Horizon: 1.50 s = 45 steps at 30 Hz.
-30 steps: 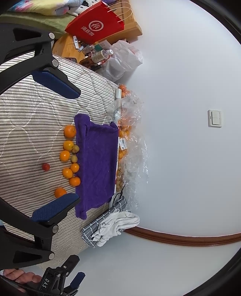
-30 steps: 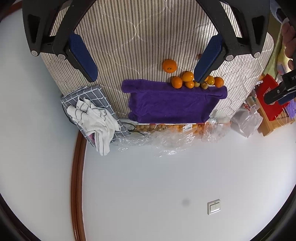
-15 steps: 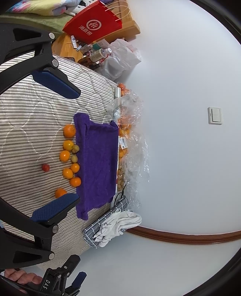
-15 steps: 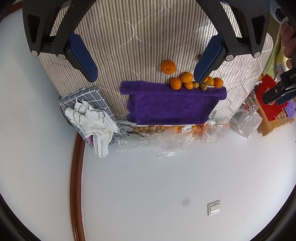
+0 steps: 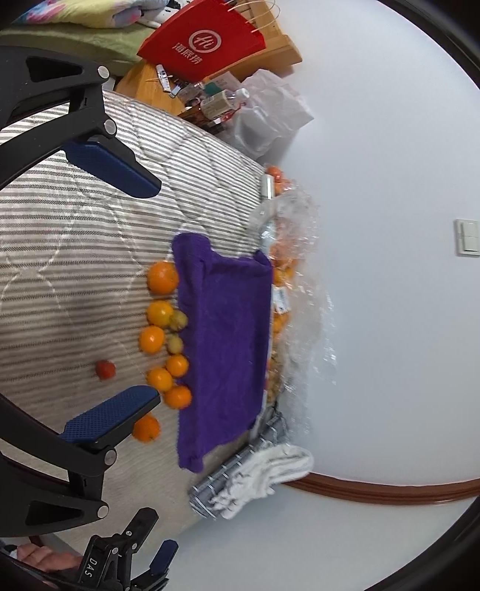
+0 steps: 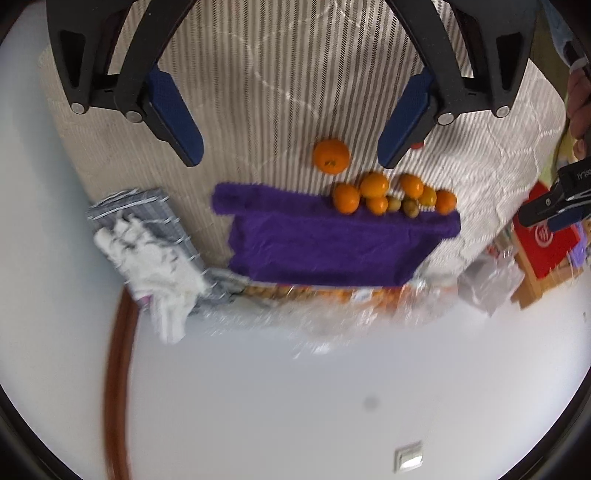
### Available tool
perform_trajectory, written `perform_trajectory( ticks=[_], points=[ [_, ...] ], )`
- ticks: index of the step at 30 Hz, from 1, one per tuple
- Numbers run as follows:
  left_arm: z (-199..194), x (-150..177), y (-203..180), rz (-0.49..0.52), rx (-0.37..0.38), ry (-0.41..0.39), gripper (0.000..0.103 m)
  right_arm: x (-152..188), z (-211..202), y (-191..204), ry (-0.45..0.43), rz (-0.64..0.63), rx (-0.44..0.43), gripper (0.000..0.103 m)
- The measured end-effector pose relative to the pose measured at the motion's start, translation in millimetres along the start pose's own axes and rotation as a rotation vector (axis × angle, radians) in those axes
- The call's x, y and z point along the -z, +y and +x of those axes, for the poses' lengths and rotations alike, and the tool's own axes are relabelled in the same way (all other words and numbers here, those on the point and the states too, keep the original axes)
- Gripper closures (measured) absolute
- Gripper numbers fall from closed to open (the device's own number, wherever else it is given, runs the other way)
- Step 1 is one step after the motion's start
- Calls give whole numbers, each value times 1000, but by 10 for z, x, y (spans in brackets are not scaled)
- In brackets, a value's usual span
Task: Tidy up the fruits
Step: 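Move the right gripper to the large orange and close on it, then carry the orange in the right gripper onto the purple towel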
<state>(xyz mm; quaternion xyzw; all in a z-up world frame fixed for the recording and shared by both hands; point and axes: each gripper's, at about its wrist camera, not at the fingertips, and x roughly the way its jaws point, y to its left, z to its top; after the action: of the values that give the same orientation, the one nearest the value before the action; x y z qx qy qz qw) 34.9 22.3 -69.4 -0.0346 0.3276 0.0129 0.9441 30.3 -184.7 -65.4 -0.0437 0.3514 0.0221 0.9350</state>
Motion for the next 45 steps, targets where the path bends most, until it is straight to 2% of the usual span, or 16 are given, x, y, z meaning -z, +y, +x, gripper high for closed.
perform_trajectory(
  ticks=[5, 7, 15, 19, 22, 24, 27, 28, 29, 33, 36, 42, 45],
  points=[
    [367, 159, 115, -1, -17, 66, 12, 110, 470, 84, 77, 29, -66, 20],
    [522, 226, 179, -7, 11, 111, 26, 153, 647, 125, 89, 37, -71, 20],
    [901, 483, 344, 0, 14, 227, 27, 257, 1227, 270, 178, 18, -92, 28],
    [1004, 546, 407, -14, 9, 260, 31, 281, 1422, 263, 205, 43, -90, 32],
    [1063, 559, 440, -19, 27, 267, 31, 264, 1440, 276, 194, 35, -69, 33],
    [1085, 572, 449, -28, 36, 254, 32, 263, 1454, 289, 181, 26, -57, 38],
    [1132, 541, 442, -22, 45, 244, 33, 266, 1459, 312, 171, 1, -53, 51],
    [1168, 508, 436, -19, 50, 251, 34, 266, 1448, 317, 172, 1, -65, 59],
    [1195, 475, 425, -17, 57, 251, 34, 258, 1441, 318, 176, 3, -73, 60],
    [1298, 354, 410, -28, 57, 235, 35, 256, 1423, 270, 174, 22, -72, 61],
    [1425, 307, 375, -29, 43, 259, 39, 285, 1397, 204, 181, 31, -69, 61],
    [1579, 205, 243, -5, 47, 254, 39, 312, 1267, 33, 178, 48, -29, 61],
    [1652, 160, 201, 0, 39, 237, 45, 312, 1215, -41, 167, 68, -27, 61]
  ],
)
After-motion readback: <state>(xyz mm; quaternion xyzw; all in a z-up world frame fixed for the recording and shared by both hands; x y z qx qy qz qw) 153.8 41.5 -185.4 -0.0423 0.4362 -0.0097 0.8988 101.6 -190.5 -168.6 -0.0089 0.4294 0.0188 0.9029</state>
